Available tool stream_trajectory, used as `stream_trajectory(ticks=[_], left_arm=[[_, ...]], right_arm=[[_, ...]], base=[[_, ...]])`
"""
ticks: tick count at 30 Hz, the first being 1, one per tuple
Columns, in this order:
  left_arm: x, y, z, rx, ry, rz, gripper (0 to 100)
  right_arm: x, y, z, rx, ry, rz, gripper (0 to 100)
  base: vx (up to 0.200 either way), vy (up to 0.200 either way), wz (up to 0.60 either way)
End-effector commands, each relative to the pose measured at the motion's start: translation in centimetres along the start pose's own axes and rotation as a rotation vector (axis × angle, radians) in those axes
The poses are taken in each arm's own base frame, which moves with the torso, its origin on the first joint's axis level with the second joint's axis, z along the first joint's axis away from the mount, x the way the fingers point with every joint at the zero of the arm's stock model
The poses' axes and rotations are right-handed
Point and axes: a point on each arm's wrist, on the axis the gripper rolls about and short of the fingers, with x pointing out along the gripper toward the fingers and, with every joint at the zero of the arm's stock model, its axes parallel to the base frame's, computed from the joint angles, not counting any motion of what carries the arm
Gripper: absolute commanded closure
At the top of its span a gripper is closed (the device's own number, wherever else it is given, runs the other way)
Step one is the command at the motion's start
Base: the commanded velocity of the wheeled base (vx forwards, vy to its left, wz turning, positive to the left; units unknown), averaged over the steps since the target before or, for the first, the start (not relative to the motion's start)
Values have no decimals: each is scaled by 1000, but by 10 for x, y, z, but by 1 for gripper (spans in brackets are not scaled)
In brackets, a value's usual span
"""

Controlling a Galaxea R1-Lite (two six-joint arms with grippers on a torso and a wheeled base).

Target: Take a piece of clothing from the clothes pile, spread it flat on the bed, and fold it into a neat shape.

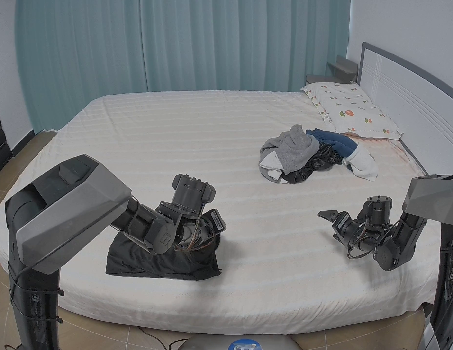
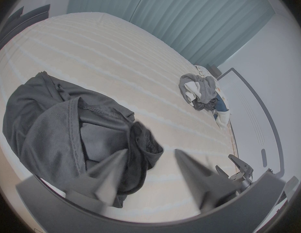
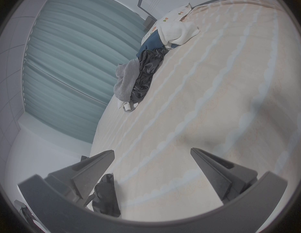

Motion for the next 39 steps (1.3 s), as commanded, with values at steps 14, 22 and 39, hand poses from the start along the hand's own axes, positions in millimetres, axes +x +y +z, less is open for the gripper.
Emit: stream_trajectory(ticks=[14, 22, 39], left_arm=[[-54, 11, 22, -121, -51, -26, 0], [-100, 63, 49, -302, -41, -70, 0], [-81, 186, 71, -565, -80, -82, 0]], right_arm=[[0, 1, -4, -4, 10, 1, 0], [1, 2, -6, -7, 18, 4, 0], [4, 9, -11, -16, 64, 52, 0]], base=[[0, 0, 0], [0, 0, 0], [0, 176, 0]])
